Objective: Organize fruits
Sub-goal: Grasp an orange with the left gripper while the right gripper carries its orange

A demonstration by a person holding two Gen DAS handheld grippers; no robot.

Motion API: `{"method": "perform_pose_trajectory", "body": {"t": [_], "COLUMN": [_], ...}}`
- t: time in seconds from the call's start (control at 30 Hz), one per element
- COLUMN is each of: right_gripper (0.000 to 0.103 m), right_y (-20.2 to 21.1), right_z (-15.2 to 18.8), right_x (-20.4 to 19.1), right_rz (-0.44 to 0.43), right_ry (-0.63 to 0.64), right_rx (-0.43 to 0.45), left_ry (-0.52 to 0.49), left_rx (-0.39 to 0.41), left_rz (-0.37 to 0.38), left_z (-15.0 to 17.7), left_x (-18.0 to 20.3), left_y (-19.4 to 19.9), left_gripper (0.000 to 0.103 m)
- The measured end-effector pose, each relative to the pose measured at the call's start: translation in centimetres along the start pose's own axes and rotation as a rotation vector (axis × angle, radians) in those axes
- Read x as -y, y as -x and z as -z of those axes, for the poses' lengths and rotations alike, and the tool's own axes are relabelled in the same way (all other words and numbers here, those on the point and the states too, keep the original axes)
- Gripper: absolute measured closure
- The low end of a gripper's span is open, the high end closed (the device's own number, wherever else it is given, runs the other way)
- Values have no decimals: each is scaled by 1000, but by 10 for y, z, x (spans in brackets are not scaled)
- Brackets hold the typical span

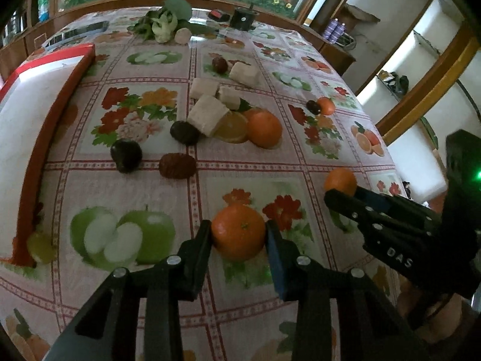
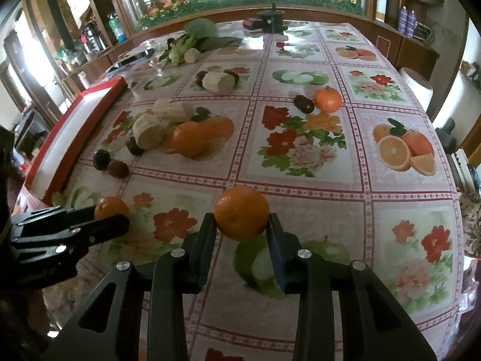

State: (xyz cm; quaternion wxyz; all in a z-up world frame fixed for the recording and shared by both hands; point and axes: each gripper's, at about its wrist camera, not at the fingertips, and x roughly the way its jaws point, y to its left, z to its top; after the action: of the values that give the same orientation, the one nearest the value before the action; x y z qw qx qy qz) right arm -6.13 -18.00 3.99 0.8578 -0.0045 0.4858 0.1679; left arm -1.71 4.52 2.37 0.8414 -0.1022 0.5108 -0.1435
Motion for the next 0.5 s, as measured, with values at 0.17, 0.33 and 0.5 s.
{"method": "perform_pose_trajectory", "body": {"t": [0.17,0.33,0.5], "right_gripper": [70,70,70], "right_y": [-1,0,0], "right_z": [5,10,16], "right_x": [-8,-19,-40], "right_rz": [2,5,11], "right_ry": [-13,-29,-3], "right_rx": [-10,-21,-28], "left_ry": [-19,-34,-34], "left_rx": [13,16,26], "left_rz": [1,-13,-12], "left_z": [6,11,14], "left_x": [-1,-6,-11], "left_y": [11,16,22], "left_gripper": [65,65,65]}}
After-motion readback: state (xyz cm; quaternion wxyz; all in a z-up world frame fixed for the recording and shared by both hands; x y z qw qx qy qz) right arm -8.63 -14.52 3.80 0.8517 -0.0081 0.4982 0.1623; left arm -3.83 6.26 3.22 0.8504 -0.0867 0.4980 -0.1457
